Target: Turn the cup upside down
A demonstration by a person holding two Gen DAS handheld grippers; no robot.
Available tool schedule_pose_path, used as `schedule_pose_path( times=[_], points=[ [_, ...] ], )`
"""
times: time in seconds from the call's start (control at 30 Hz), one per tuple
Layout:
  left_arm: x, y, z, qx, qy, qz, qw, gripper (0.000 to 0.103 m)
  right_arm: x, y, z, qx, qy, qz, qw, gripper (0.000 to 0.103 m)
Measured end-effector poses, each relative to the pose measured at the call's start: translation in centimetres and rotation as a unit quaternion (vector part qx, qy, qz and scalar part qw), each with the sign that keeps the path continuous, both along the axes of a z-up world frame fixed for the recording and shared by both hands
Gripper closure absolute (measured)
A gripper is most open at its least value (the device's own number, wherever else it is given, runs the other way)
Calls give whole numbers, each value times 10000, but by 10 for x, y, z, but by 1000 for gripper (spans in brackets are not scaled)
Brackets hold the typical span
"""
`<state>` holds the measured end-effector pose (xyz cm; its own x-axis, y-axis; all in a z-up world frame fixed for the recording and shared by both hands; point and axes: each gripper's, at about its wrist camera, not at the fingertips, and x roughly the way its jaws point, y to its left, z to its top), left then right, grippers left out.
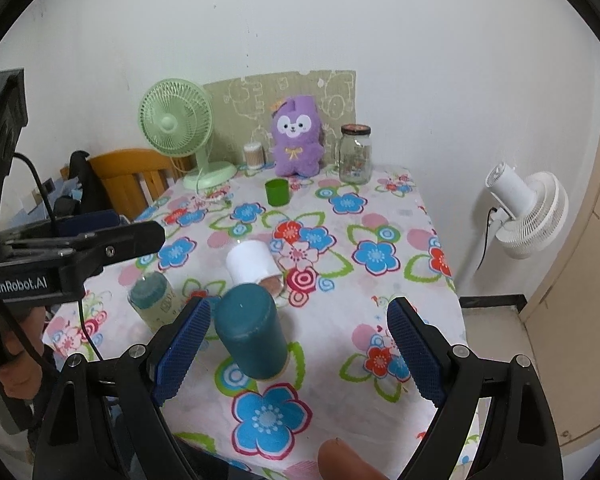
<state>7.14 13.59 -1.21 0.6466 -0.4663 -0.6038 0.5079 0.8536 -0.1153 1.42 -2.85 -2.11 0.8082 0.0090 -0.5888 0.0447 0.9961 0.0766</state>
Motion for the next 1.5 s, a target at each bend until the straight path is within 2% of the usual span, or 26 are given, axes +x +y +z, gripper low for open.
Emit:
schedule_pose_path(
  times=[0.63,0.77,1.07,1.3,1.5],
  points=[
    [-14,13,17,-217,-489,90,9985,10,-14,17,38,-47,-623,-146,9979,11],
    [-18,14,19,-219,-584,95,9980,5,-15,17,39,-5,-626,-156,9979,11],
    [-15,16,17,-197,-576,150,9980,4,-14,18,37,-34,-623,-203,9978,11],
    [-16,17,18,-104,-817,380,9959,0,-13,21,39,-213,-704,-258,9970,11],
    [-16,17,19,-111,-856,389,9955,0,-13,22,40,-217,-739,-220,9968,11]
  ],
)
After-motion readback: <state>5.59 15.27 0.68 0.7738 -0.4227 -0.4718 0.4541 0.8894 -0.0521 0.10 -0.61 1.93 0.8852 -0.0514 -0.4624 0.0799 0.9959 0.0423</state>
